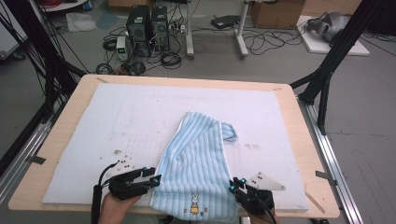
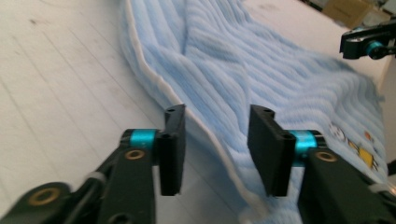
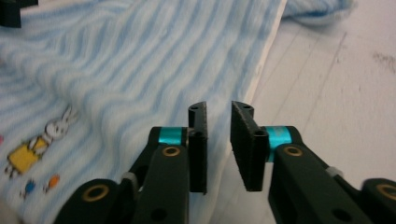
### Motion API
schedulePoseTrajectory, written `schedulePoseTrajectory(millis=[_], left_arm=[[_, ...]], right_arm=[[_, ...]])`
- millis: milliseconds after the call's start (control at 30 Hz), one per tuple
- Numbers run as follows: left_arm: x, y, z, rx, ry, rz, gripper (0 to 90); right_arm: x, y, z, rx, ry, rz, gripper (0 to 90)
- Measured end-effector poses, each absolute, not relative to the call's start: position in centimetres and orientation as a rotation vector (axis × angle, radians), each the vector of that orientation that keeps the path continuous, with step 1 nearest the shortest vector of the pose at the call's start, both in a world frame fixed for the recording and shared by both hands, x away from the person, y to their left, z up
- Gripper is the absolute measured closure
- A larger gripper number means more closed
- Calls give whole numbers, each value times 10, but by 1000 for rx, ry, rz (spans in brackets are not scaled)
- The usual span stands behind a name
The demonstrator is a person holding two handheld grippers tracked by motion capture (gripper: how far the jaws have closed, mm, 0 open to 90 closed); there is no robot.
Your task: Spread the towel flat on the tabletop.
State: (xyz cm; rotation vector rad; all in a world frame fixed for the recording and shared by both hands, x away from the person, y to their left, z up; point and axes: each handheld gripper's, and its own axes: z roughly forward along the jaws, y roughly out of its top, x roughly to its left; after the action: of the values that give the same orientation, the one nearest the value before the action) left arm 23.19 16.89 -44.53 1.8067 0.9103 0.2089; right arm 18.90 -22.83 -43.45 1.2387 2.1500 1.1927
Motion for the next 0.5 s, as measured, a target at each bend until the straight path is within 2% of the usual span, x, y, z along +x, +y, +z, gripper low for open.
schedulePoseTrajectory(millis=[67, 333, 500], left_arm=[[239, 172, -443, 1789, 915, 222, 480], [272, 180, -426, 1741, 911, 277, 347], [290, 181, -420, 1733, 891, 255, 316]], right_arm=[[199, -226, -431, 1260, 2117, 1208, 635], [260, -213, -431, 1329, 2098, 1191, 473], [281, -207, -435, 1376, 2084, 1171, 390]])
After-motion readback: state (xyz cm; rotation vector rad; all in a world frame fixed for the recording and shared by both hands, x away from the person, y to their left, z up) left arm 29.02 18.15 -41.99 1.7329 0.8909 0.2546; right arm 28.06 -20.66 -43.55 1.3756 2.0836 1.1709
